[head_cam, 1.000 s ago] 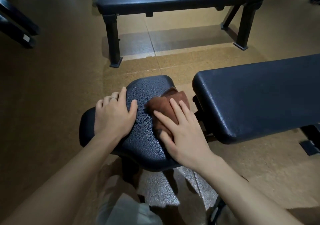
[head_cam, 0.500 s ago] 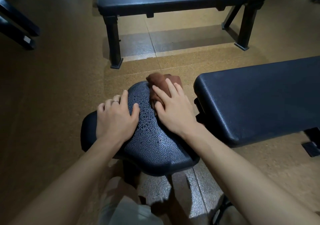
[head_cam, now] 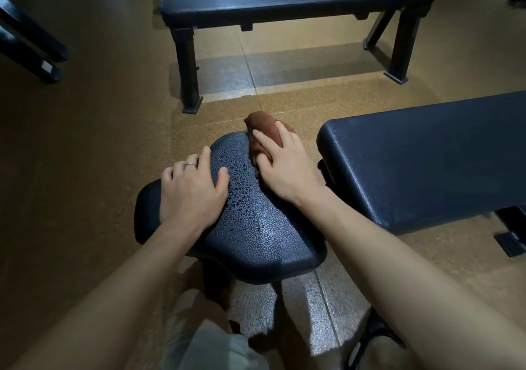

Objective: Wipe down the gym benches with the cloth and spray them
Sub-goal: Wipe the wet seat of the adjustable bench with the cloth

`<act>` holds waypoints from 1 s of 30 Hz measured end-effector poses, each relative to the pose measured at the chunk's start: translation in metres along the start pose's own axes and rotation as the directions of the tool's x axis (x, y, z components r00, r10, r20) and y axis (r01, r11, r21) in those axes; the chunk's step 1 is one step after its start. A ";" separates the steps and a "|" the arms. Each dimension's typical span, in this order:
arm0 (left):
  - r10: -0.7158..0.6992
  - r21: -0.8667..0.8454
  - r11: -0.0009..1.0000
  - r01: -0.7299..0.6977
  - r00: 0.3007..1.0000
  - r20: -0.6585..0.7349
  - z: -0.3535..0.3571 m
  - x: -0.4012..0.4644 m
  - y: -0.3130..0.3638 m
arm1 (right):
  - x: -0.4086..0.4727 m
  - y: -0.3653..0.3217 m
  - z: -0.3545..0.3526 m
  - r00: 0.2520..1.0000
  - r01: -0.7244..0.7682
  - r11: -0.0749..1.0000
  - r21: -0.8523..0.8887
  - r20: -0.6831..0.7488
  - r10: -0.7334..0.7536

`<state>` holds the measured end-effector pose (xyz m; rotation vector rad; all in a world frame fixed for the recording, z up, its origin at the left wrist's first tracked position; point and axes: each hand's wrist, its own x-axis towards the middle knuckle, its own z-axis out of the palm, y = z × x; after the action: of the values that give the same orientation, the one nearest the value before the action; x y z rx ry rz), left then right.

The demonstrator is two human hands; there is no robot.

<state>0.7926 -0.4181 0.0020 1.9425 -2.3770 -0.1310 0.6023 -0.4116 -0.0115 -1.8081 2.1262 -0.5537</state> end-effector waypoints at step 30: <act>0.010 0.001 1.000 -0.010 1.000 -0.003 0.004 0.003 -0.002 | -0.100 0.021 -0.006 0.985 -0.133 0.902 0.412 -0.050 0.167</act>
<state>0.7934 -0.4210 -0.0022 1.9300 -2.3847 -0.1255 0.5983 -0.3093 -0.0182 -1.4006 1.9912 -0.9656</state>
